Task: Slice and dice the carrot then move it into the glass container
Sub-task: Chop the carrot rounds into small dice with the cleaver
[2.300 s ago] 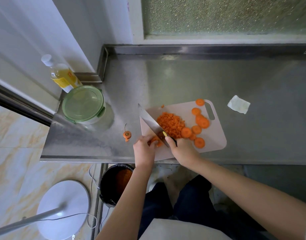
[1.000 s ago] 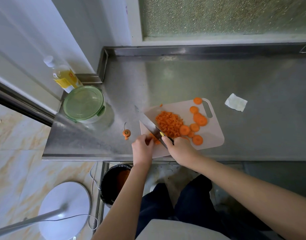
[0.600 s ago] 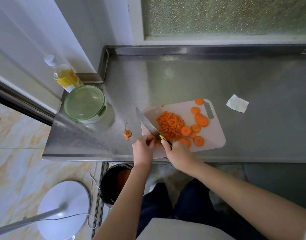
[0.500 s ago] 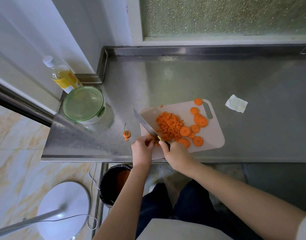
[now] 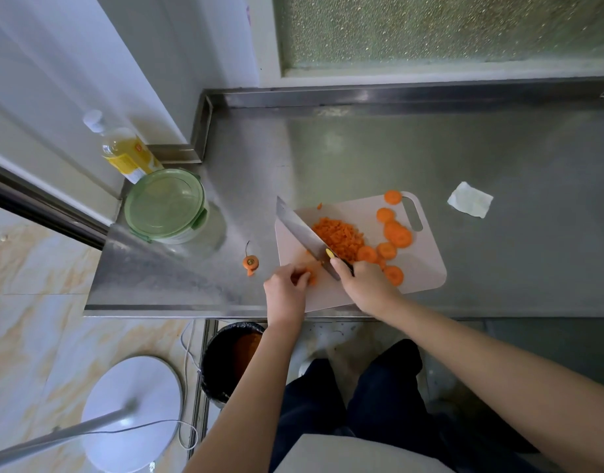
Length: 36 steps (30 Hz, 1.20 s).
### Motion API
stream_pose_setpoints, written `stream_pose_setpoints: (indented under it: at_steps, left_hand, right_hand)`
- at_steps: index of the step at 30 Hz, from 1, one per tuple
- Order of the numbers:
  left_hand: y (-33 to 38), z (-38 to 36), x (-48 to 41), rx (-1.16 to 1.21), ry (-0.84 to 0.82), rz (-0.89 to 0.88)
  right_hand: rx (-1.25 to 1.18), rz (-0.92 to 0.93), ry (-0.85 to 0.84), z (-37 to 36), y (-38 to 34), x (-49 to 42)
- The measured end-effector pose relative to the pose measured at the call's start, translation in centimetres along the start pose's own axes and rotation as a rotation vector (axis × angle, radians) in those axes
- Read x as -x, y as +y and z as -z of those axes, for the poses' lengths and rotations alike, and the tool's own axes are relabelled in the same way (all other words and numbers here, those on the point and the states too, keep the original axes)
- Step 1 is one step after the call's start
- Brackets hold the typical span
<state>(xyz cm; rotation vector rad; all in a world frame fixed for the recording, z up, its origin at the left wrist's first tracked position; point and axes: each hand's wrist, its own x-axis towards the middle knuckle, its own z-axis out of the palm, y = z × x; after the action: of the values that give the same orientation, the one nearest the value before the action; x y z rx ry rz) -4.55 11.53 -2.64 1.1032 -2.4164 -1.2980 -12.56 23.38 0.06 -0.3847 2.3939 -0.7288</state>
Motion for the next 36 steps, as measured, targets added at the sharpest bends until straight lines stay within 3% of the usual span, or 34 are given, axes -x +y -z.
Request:
stream_pose_setpoints:
  at_steps: [18, 36]
  left_hand:
    - [0.0, -0.4, 0.6, 0.055, 0.032, 0.018]
    - [-0.2, -0.3, 0.3, 0.036, 0.001, 0.003]
  right_hand:
    - [-0.166, 0.102, 0.016, -0.7, 0.2, 2.2]
    - [-0.097, -0.083, -0.059, -1.0, -0.8, 1.4]
